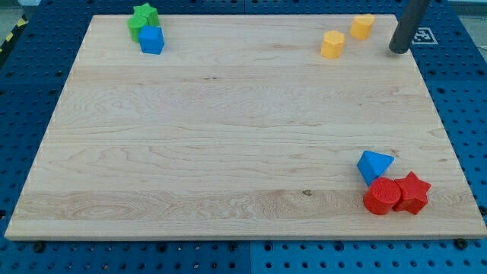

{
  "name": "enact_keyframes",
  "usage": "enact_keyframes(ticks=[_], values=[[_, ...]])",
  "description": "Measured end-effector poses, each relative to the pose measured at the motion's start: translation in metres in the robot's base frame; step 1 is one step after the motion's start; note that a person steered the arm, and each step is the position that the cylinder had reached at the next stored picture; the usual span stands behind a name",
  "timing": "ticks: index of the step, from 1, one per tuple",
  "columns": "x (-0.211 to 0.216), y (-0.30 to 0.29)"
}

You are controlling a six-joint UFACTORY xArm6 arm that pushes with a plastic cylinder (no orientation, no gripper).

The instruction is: Move the hexagon right to the blue cube

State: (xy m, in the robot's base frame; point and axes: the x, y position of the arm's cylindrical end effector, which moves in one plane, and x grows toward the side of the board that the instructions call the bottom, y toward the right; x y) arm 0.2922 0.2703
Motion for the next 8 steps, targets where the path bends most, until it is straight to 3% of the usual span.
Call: enact_keyframes(ticks=[3,8], values=[[-0.002,-0.115],[-0.028,-0.179]])
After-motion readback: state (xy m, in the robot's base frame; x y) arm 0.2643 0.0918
